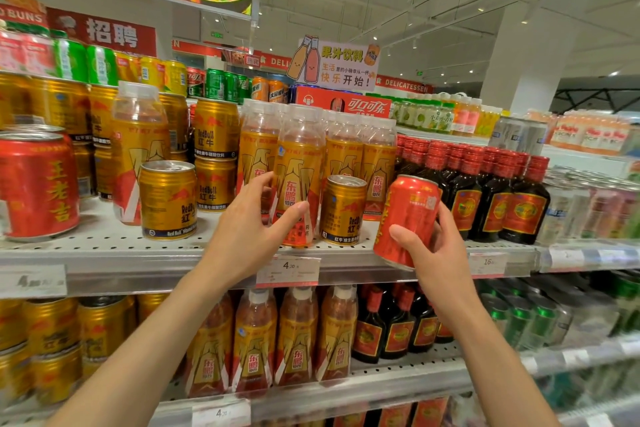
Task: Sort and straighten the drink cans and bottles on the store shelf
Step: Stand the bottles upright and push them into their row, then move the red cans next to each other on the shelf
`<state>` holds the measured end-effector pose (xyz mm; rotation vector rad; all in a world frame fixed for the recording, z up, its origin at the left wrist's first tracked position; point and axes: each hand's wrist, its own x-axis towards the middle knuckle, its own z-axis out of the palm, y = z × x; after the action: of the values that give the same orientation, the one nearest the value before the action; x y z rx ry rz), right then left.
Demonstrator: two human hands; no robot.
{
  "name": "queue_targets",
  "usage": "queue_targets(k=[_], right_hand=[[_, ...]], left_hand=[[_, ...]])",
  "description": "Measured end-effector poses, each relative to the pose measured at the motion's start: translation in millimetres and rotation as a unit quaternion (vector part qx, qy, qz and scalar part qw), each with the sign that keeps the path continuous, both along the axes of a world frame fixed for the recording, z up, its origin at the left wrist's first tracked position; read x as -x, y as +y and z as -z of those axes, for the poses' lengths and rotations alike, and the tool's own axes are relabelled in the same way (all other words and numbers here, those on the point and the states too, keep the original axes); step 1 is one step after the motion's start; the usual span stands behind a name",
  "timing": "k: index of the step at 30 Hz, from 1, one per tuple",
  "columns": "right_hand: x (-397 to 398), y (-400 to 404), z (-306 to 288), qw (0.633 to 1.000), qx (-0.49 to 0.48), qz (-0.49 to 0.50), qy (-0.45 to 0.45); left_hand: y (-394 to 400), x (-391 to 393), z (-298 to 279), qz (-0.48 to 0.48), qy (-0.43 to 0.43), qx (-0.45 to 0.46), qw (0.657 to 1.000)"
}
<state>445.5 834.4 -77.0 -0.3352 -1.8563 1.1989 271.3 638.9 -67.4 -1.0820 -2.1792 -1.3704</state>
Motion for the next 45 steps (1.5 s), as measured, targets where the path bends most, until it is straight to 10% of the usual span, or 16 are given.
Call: queue_targets(k=[31,45], right_hand=[[26.9,-89.8,46.4,0.977,0.052,-0.202,-0.042],[96.8,-248.6,45.2,0.992,0.024,-0.119,-0.040]], left_hand=[[-135.7,-11.0,56.9,-0.170,0.144,0.108,0.969],[-287.2,78.0,66.7,-0.123,0.189,0.053,0.973]])
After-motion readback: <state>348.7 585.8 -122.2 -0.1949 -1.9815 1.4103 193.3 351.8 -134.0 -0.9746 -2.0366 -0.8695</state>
